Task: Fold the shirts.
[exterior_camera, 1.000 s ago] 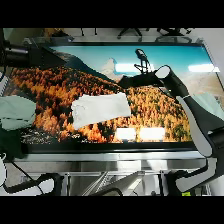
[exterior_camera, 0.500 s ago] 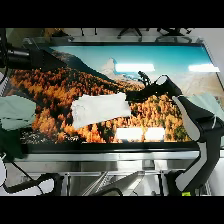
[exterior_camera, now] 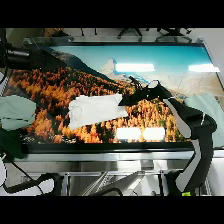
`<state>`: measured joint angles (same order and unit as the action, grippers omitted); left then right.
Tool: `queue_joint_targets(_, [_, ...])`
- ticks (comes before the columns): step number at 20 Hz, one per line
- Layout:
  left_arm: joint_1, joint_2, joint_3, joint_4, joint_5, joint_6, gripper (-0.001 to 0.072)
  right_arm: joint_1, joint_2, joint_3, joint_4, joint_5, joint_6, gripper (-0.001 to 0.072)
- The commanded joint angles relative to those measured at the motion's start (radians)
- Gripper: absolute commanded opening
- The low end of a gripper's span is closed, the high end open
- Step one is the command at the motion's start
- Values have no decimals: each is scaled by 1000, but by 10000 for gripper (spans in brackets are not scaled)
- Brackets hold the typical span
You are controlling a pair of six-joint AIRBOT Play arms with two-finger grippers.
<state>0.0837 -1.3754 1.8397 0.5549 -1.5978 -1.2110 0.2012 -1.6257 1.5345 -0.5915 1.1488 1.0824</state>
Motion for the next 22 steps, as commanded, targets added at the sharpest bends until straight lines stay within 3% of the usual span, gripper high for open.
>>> queue_joint_targets(1, [1, 0, 0, 1, -1, -1, 14, -3, 65, 44, 107, 48, -58, 21])
queue_joint_targets(6, [1, 0, -1, 1, -29, -1, 14, -180, 304, 163, 109, 45, 3, 20])
queue_joint_targets(11, [1, 0, -1, 1, -54, -1, 14, -530, 460, 183, 95, 43, 105, 20])
queue_joint_targets(15, [1, 0, -1, 1, -64, -1, 14, -846, 504, 183, 84, 56, 263, 20])
queue_joint_targets(19, [1, 0, -1, 1, -88, -1, 14, -1061, 529, 182, -115, 238, 468, 20])
queue_joint_targets(22, [1, 0, -1, 1, -88, -1, 14, -1123, 558, 182, -391, 432, 621, 20])
